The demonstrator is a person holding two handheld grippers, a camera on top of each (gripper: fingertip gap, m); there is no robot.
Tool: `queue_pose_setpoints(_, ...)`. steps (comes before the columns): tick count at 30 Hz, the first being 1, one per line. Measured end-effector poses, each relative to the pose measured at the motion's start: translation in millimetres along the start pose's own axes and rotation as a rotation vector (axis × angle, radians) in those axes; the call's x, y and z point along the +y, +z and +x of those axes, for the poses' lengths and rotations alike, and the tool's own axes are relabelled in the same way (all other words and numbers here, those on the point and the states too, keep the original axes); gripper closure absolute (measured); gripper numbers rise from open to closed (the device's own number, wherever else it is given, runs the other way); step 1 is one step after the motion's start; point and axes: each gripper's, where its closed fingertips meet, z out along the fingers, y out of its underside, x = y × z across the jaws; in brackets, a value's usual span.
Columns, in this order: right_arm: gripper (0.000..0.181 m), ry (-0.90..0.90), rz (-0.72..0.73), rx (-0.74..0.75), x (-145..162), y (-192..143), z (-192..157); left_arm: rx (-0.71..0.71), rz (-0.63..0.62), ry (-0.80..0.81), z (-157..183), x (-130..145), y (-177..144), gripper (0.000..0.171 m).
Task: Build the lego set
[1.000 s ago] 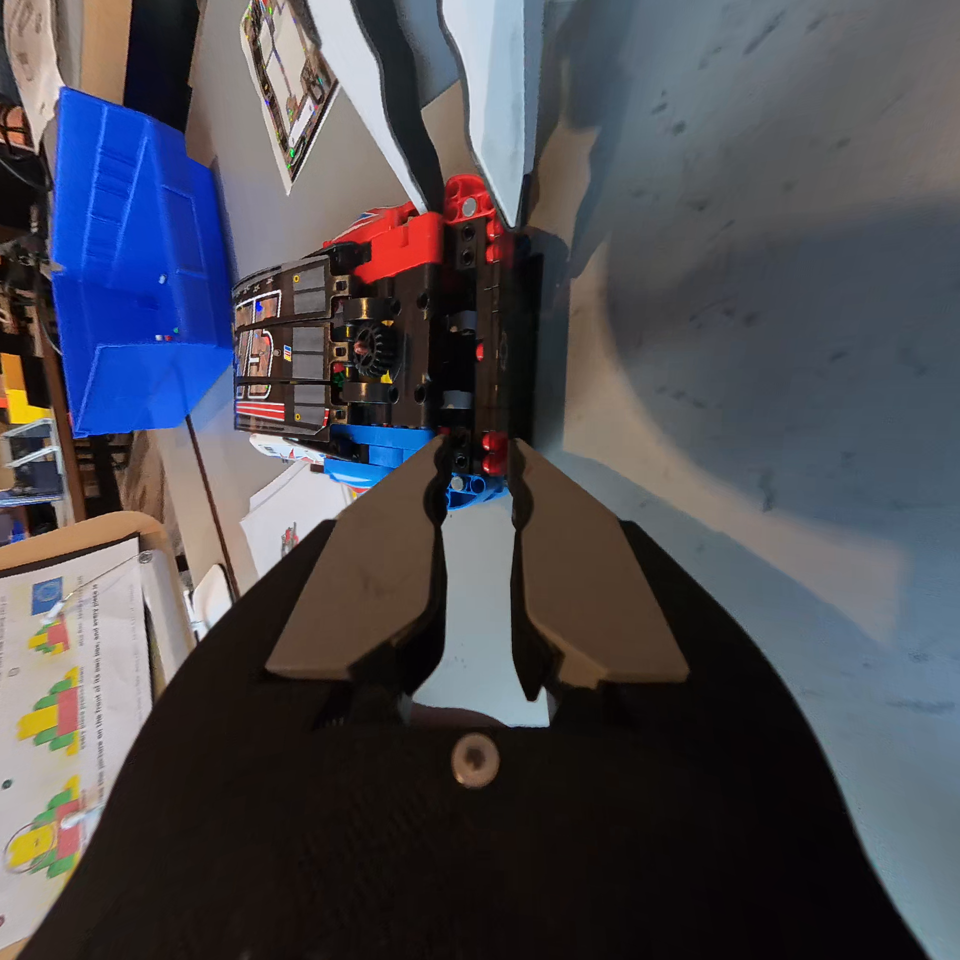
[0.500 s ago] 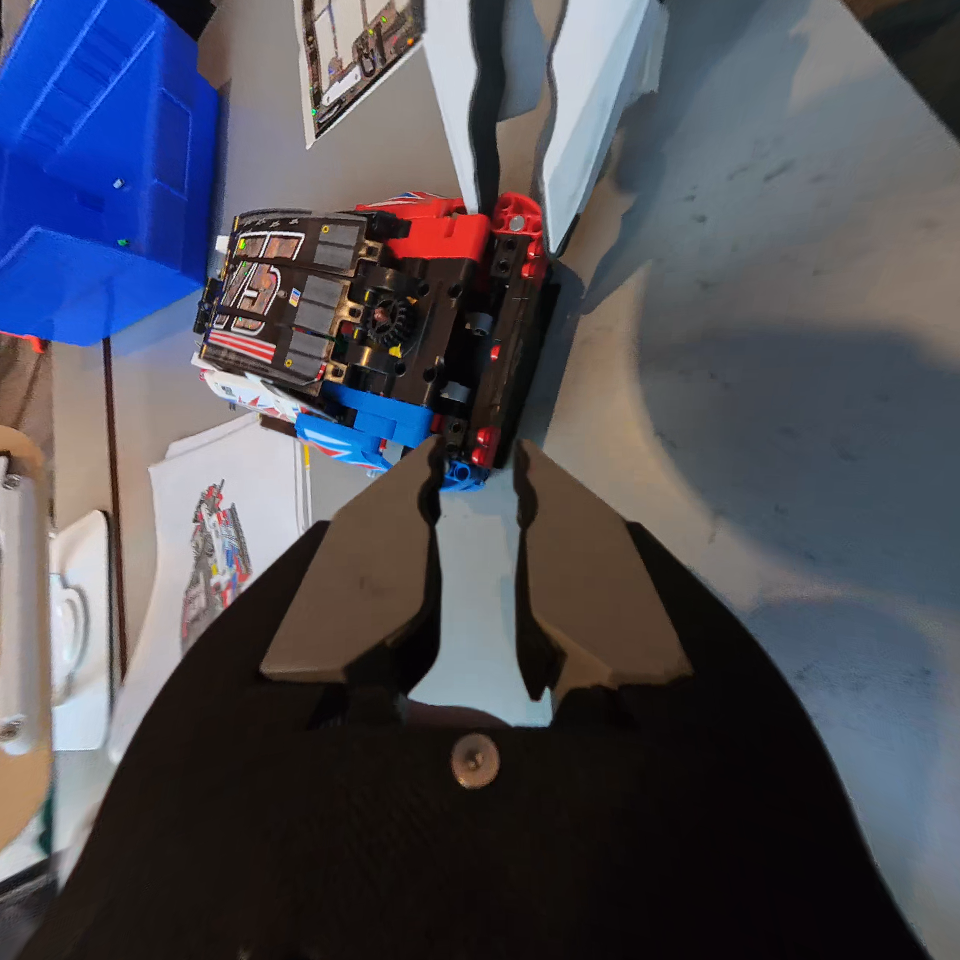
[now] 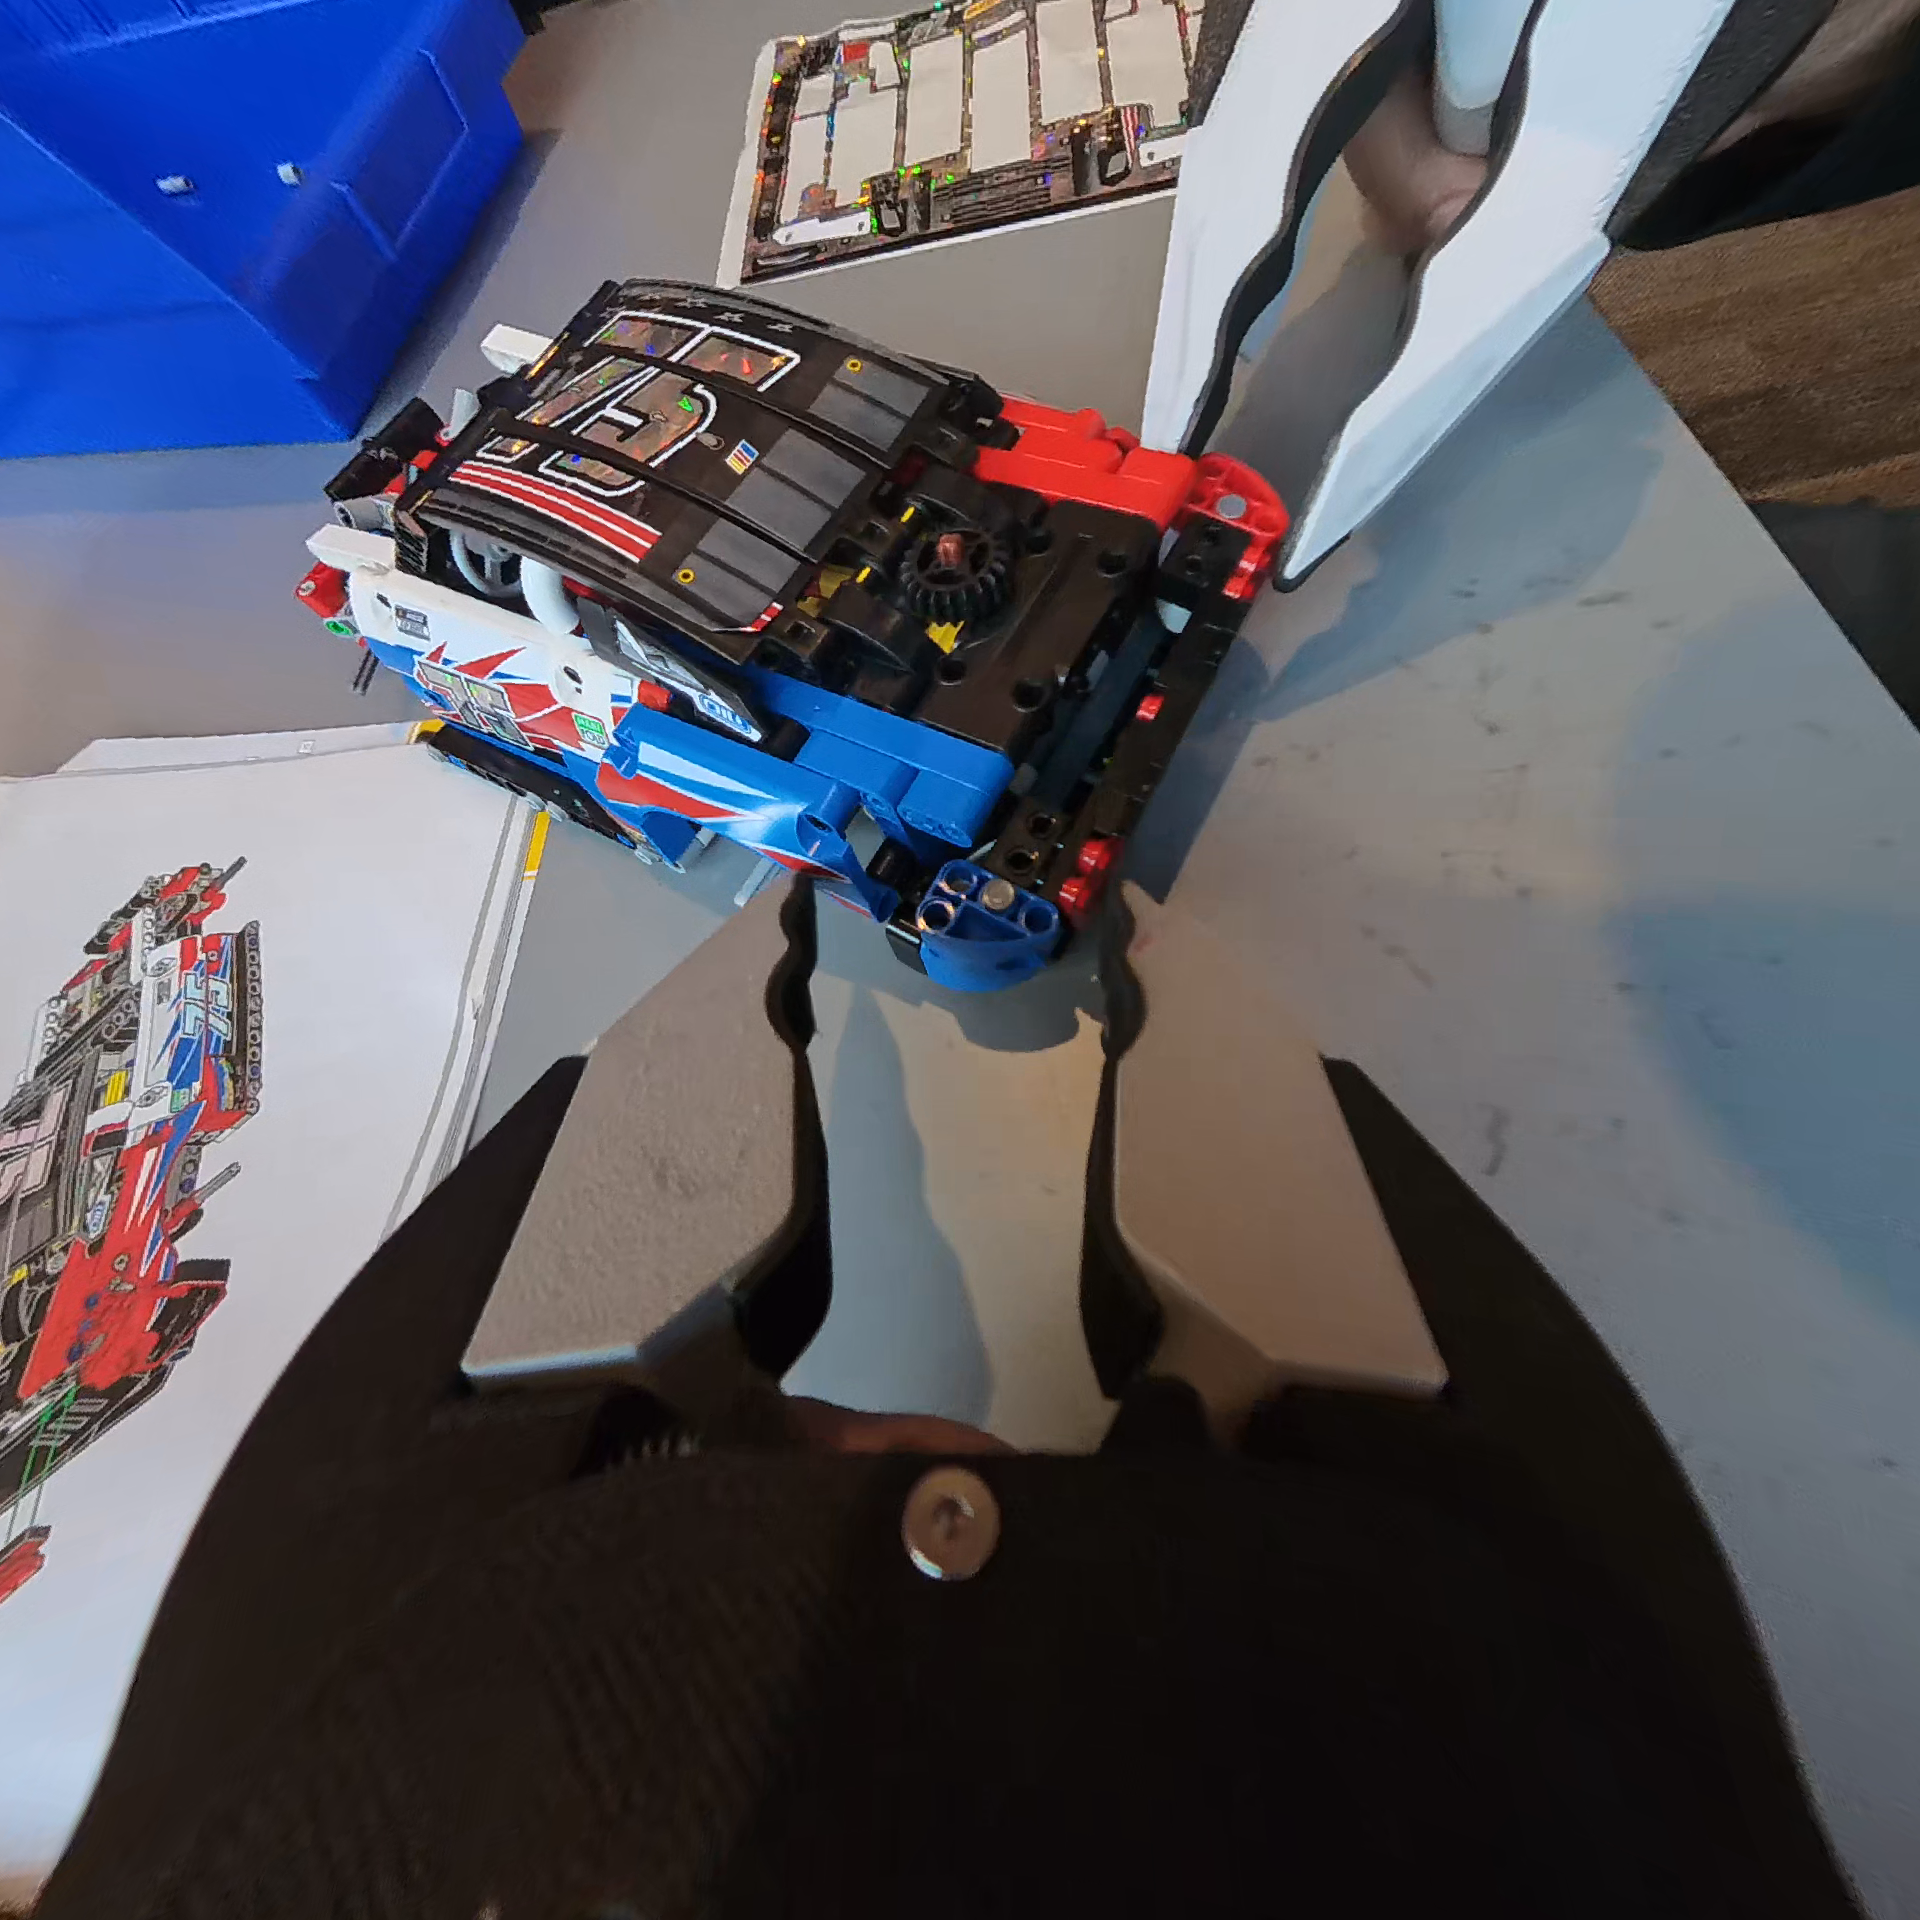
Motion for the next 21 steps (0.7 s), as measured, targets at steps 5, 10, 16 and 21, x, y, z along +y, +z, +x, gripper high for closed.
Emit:
queue_pose_setpoints(5, 0.156, -0.024, -0.009, 0.042, 0, 1, 2, 0.006, -0.002, -0.004, 1, 2, -1, 0.142)
queue_pose_setpoints(10, 0.157, -0.029, -0.009, 0.042, 1, 0, 3, 0.022, 0.026, -0.034, 1, 2, 0, 0.142)
queue_pose_setpoints(16, 0.157, -0.04, -0.005, 0.03, 2, -2, 4, 0.037, 0.05, -0.015, 2, 0, 1, 0.143)
queue_pose_setpoints(21, 0.156, -0.085, 0.004, -0.049, 6, -9, 0, 0.015, 0.027, 0.08, 15, 0, -1, 0.144)
